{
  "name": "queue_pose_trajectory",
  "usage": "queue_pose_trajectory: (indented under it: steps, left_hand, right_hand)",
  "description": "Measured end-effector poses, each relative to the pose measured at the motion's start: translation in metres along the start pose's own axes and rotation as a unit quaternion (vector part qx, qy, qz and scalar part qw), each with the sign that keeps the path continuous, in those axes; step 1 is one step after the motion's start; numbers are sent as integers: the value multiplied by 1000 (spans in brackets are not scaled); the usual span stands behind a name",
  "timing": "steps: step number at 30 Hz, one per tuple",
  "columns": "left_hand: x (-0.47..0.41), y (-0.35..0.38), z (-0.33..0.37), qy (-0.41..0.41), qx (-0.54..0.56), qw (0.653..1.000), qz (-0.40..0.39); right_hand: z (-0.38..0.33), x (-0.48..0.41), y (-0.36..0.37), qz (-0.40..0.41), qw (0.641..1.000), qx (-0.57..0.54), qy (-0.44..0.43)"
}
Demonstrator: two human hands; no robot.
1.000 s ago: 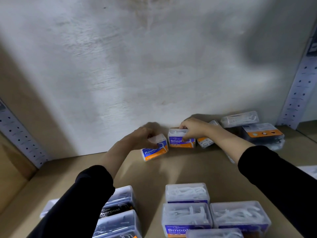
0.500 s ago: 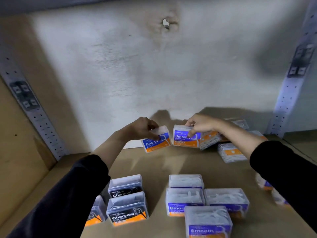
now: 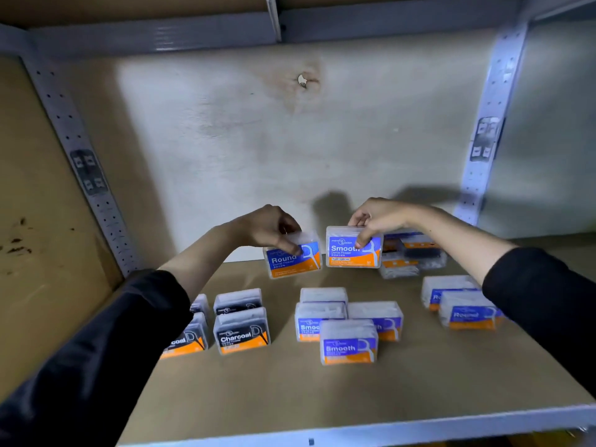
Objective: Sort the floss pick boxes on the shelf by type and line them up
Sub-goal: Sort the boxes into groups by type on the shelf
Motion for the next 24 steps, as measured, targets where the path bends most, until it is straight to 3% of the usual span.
queue_pose_trajectory:
  steps: [24]
  left_hand:
    - [45, 47, 77, 46, -32, 998, -39]
  right_hand:
    - [17, 103, -9, -21, 999, -1, 24]
Point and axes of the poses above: each hand's wrist, its own x-axis away from the middle knuckle, its own y-axis out of the palm, z = x × y, the point moved 9 cm from there along -x, towards the middle knuckle, and after that the axes turned 15 degrees about x, right-handed, at the moved point
